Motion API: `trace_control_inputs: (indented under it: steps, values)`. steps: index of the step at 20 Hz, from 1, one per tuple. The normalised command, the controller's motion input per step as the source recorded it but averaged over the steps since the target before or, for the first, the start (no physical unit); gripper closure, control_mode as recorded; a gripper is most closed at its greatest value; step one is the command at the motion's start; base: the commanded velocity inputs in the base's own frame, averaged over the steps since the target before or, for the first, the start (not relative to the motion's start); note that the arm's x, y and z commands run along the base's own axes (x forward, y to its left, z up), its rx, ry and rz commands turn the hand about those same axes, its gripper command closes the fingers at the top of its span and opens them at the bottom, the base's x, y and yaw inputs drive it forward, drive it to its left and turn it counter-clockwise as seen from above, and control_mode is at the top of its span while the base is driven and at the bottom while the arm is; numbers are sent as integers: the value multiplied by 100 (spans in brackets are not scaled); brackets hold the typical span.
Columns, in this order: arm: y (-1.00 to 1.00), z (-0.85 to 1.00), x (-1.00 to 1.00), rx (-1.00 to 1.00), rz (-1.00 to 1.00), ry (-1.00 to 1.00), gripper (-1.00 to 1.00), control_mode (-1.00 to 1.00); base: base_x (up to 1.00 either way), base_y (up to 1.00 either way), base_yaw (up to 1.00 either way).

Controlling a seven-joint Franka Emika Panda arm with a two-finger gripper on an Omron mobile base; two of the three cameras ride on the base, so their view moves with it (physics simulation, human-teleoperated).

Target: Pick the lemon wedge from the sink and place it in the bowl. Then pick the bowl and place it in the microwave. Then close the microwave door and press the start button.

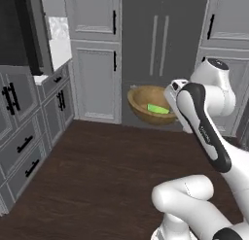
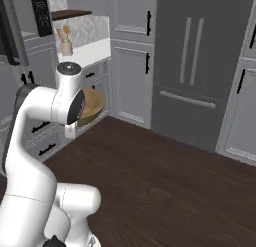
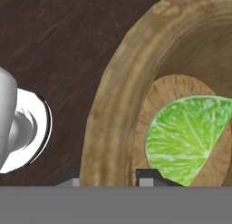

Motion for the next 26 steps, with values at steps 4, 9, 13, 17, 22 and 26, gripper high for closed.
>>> trace_control_inputs:
  steps: [4, 9, 13, 17, 22, 26]
  values:
    - [0, 0, 0, 0, 0, 0, 100, 100, 100, -52, 57]
    - [0, 0, 0, 0, 0, 0, 100, 100, 100, -57, 53]
    - [0, 0, 0, 0, 0, 0, 100, 100, 100, -57, 50]
    - [0, 0, 0, 0, 0, 0, 100, 100, 100, -18, 47]
    - [0, 0, 0, 0, 0, 0, 100, 100, 99, -10, 47]
    - [0, 0, 0, 0, 0, 0, 100, 100, 94, 0, 44]
